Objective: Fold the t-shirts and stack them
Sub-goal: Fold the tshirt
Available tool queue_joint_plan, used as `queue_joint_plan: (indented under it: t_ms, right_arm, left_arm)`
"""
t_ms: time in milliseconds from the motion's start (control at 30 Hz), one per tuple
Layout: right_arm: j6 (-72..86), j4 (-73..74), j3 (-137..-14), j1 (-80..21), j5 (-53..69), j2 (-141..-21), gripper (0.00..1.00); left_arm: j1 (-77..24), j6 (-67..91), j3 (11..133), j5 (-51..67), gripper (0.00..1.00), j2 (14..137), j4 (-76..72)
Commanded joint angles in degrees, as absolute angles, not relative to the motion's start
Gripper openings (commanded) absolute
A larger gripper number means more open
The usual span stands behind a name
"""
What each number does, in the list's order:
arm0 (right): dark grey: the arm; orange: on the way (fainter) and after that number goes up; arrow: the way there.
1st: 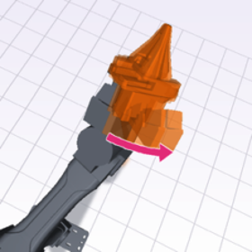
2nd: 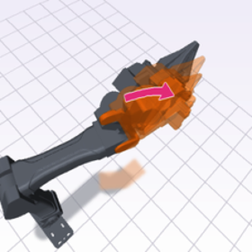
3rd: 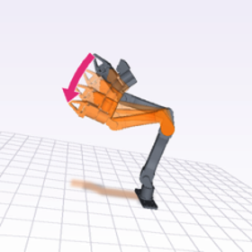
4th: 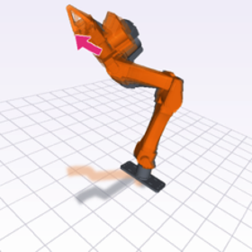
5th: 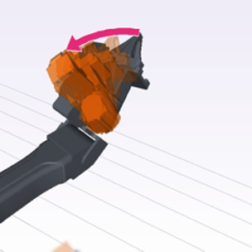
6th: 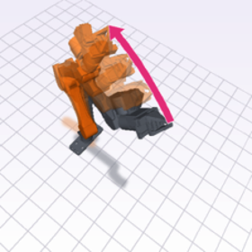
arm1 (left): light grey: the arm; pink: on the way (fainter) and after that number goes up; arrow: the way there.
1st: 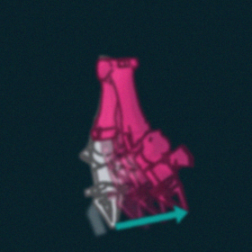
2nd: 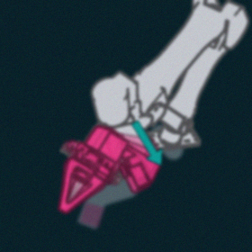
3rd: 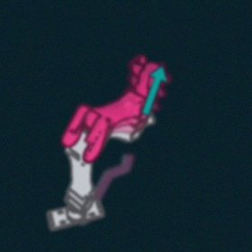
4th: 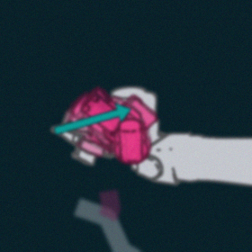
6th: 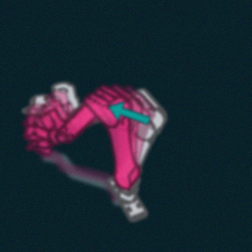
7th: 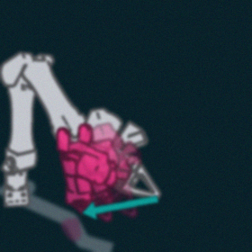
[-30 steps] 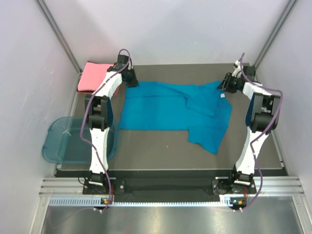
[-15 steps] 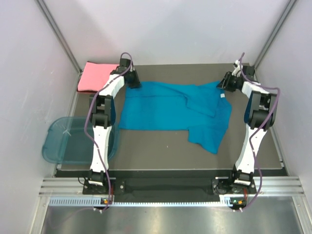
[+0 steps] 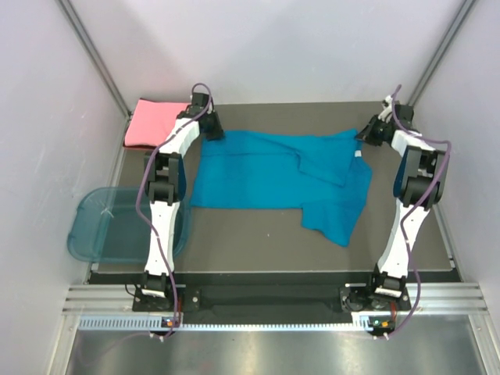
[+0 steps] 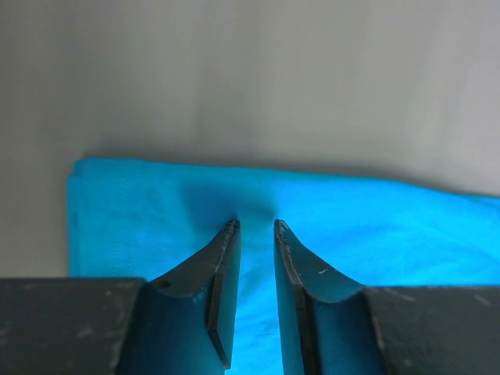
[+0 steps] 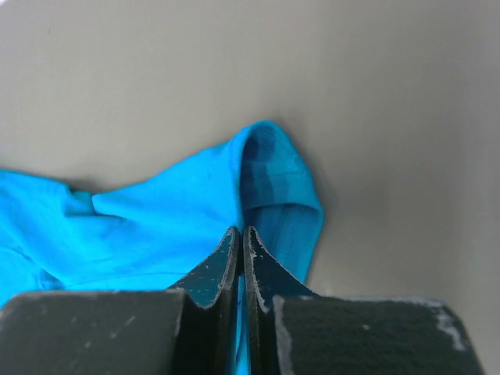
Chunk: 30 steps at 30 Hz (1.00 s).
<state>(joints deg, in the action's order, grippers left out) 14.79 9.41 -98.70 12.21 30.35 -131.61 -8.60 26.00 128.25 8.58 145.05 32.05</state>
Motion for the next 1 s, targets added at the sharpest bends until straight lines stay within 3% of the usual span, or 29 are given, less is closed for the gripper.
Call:
queue_joint_plan:
  t_ms: [0, 333, 733, 933, 967]
  right_arm:
    - [18.2, 8.4, -99.5, 15.1, 28.0, -125.2, 0.00]
    - [22.5, 1.1, -86.8, 16.2, 29.3, -121.4, 0.00]
    - [29.1, -10.9, -85.4, 16.3, 27.1, -123.7, 0.03]
    - [28.6, -2.9, -85.9, 16.5, 24.2, -121.1, 0.21]
    - [28.4, -0.5, -85.8, 16.5, 23.0, -119.4, 0.29]
  left_arm:
    - [-8.0, 25.0, 131.6, 5.5, 0.30, 146.6, 34.5]
    - [-7.9, 25.0, 132.0, 6.5, 0.31, 148.1, 34.5]
    - [-7.9, 24.1, 133.5, 6.0, 0.32, 148.3, 35.2]
    - [-8.0, 24.2, 133.3, 9.7, 0.34, 144.5, 36.3]
    - [-8.1, 24.0, 132.5, 10.5, 0.34, 142.8, 36.4]
